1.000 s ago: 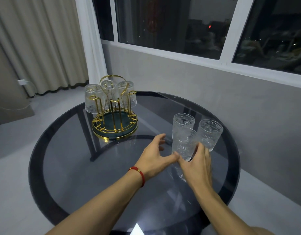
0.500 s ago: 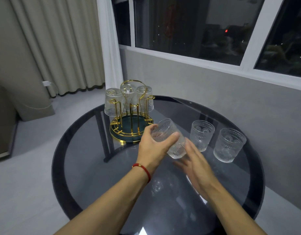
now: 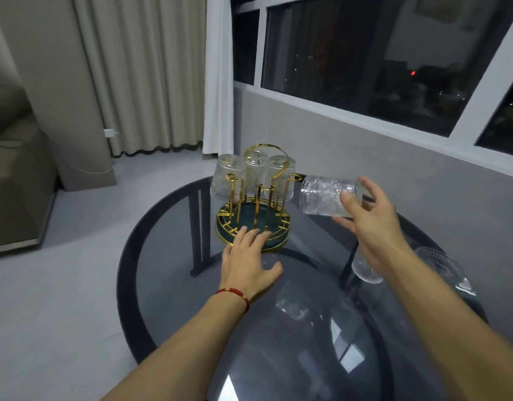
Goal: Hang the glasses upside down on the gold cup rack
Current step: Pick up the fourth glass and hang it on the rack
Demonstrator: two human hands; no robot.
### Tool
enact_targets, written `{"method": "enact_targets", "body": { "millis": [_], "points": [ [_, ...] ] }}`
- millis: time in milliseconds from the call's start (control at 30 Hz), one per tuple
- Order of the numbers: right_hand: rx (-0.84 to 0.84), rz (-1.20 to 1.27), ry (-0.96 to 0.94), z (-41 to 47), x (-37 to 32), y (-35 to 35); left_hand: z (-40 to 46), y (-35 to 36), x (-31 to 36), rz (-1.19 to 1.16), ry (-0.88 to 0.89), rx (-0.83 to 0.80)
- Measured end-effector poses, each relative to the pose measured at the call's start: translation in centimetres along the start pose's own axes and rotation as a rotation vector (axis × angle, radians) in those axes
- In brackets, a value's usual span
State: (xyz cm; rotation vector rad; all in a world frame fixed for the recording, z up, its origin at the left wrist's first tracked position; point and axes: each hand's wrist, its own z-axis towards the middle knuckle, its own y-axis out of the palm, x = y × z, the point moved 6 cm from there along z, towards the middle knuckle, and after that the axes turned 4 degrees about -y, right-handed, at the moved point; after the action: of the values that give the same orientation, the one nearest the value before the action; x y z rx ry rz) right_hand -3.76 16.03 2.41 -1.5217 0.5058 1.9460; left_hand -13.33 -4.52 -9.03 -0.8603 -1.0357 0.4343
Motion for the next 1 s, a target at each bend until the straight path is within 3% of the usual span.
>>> {"method": "enact_targets", "body": {
  "millis": [100, 267, 500, 833, 1000],
  "points": [
    [0.042, -0.056, -0.014, 2.6, -1.5, 1.5, 0.1, 0.7, -0.8, 0.042, 0.008, 0.025],
    [0.062, -0.375, -0.126, 4.9, -3.5, 4.9, -0.1, 1.4, -1.3, 0.100, 0.040, 0.051],
    [-0.065, -0.622, -0.185, 6.3, -3.0, 9.5, 0.0, 1.4, -1.4, 0.095, 0.044, 0.047],
    [-0.146, -0.719, -0.239, 6.4, -0.4, 11.2, 0.0, 1.5, -1.2, 0.113, 0.043, 0.044],
    [-0.190, -0.814, -0.352, 6.0, 0.5, 11.2, 0.0, 1.4, -1.2, 0.117, 0.043, 0.055]
  ]
}}
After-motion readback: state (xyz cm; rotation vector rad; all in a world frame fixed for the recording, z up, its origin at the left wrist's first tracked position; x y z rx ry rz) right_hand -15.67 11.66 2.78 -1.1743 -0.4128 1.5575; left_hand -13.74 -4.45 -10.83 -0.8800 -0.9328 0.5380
